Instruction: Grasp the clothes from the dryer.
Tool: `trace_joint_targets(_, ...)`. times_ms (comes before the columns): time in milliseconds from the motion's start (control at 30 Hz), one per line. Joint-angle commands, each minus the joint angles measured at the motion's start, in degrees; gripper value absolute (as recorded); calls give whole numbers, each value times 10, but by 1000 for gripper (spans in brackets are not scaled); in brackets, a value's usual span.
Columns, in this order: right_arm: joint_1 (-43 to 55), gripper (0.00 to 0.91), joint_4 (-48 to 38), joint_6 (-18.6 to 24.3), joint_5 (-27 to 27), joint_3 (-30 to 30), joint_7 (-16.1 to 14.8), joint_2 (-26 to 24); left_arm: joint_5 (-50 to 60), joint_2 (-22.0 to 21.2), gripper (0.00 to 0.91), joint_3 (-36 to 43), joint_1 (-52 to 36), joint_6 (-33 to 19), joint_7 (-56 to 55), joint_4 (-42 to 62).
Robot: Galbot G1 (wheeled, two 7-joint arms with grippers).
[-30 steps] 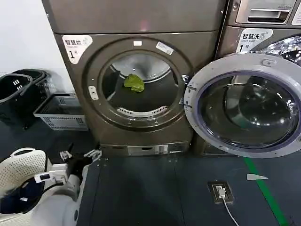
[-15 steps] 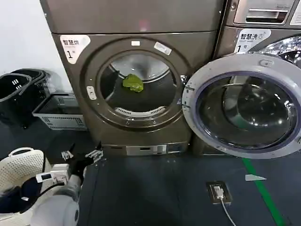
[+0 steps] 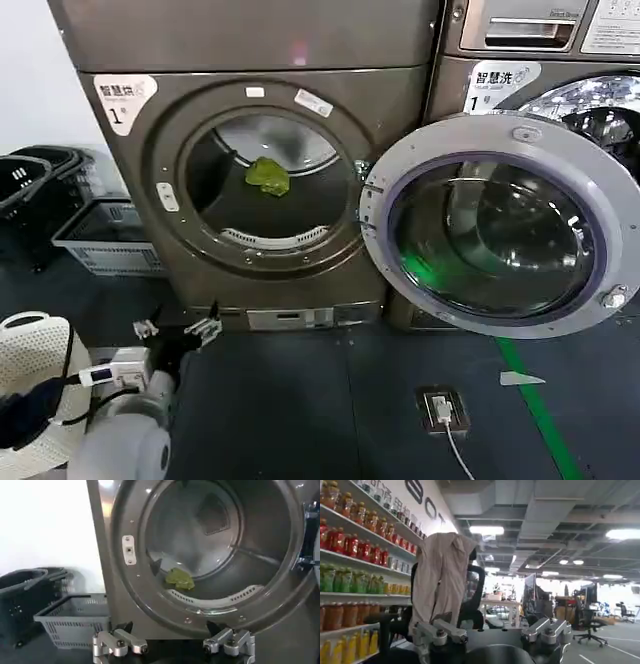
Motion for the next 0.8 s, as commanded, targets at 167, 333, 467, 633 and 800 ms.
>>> trace_joint_targets(167,1,907,-2,2,0,-1,1,0,0,0,907,-1,-2,28,1,2)
trace_joint_targets(333,2,907,-5,17,-3,-4,5,0,2,2,907,-5,-7,28,5,6)
trace_joint_targets(467,4,907,-5,27,6,-2,19,0,6,1,907,-2,-5,28,8,4)
trace_joint_targets(633,5,907,-7,42,50,5,38,0,8,2,907,-3,-7,28,13,2)
trace_joint_targets(800,4,907,-7,45,51,4,39,2,9,3,907,-3,-3,28,15,0)
